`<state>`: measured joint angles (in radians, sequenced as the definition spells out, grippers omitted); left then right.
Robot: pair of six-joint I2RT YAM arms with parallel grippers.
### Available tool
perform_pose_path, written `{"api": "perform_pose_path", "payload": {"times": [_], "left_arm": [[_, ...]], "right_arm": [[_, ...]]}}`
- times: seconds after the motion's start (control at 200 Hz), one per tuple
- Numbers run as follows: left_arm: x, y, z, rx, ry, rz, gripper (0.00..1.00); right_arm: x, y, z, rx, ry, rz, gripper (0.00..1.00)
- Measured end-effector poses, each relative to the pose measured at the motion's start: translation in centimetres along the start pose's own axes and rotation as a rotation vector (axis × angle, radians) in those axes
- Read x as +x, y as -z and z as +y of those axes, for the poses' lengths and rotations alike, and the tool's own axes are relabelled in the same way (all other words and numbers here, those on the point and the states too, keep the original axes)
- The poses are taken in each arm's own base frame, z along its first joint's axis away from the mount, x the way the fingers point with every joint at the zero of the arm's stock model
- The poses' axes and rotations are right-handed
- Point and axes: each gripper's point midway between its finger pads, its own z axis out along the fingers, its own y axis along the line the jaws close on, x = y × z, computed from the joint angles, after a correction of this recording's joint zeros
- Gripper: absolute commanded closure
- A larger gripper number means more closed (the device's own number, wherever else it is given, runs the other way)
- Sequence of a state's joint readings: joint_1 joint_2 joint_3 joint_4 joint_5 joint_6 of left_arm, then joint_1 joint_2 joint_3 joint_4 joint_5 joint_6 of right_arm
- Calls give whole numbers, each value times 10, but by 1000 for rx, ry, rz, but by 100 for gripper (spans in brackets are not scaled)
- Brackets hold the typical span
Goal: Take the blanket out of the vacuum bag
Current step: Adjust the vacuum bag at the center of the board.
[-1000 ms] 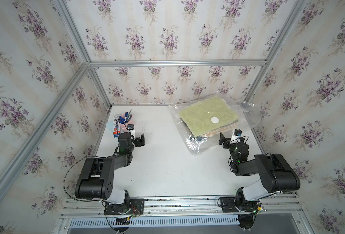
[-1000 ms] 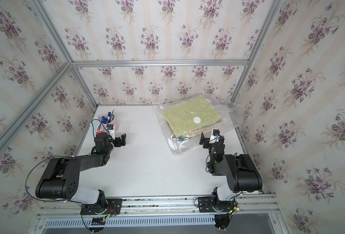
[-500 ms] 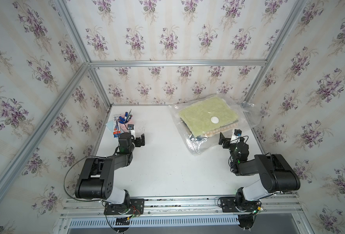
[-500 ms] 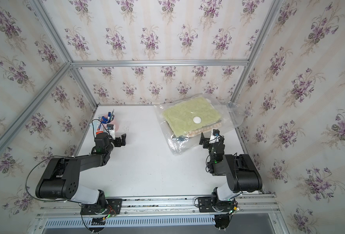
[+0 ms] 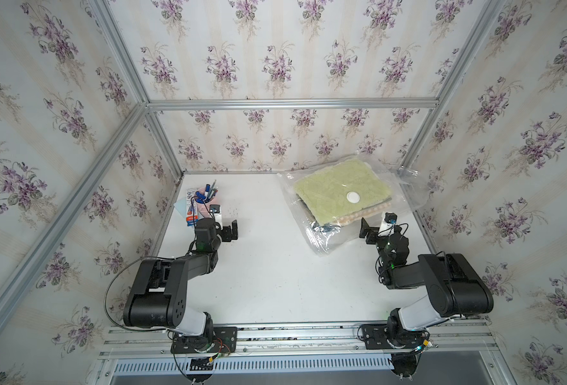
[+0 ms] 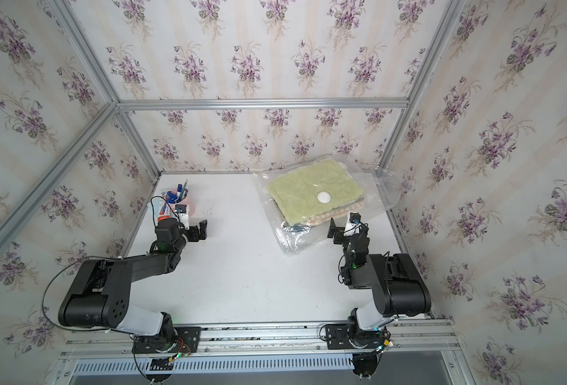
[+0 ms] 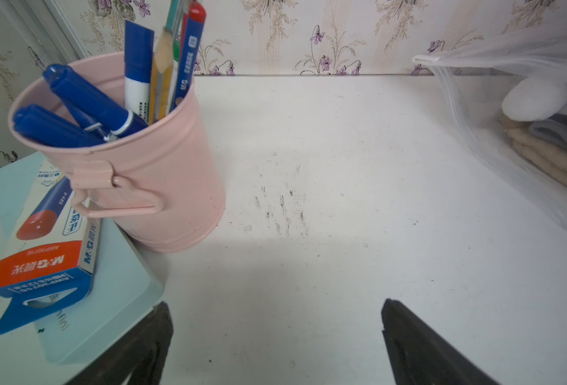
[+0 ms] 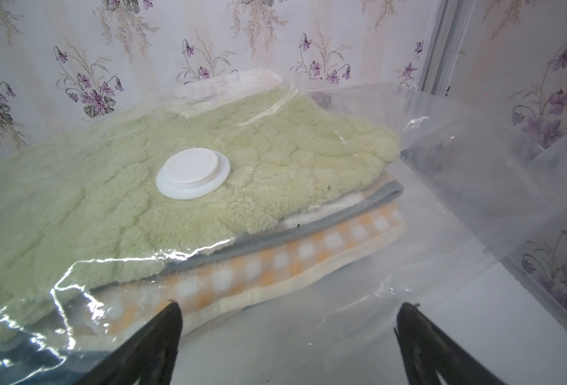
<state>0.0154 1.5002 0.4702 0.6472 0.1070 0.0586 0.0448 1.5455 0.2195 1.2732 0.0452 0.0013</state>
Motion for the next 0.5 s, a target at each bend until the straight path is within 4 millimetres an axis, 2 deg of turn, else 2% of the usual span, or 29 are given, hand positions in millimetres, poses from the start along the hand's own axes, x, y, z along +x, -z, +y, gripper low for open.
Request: {"api": "perform_pose_path", "payload": {"times": [0.08, 0.155, 0.265, 0.295, 0.355, 0.405, 0.455, 0.5], "left_arm": [[-5, 0, -1, 2, -1, 10, 0], [-23, 0, -5, 20, -5, 28, 0], [-86, 3, -8, 31, 29, 5, 0], [-98, 5, -8, 31, 44, 1, 0], [-114, 17, -16, 40, 70, 6, 0], [-126, 36, -33, 72, 61, 1, 0], [-137, 56, -56, 114, 43, -22, 0], [-150, 80, -77, 164, 25, -60, 0]], "right_arm": [[-1, 1, -4, 34, -4, 1, 0], [-12, 0, -9, 82, -20, -9, 0], [-65, -6, -9, 128, -45, -83, 0], [-78, -6, -9, 133, -66, -98, 0], [-100, -5, -8, 136, -119, -117, 0], [-111, -4, -8, 134, -164, -119, 0], [-111, -3, -9, 137, -224, -112, 0], [-102, -1, -12, 147, -295, -88, 0]]}}
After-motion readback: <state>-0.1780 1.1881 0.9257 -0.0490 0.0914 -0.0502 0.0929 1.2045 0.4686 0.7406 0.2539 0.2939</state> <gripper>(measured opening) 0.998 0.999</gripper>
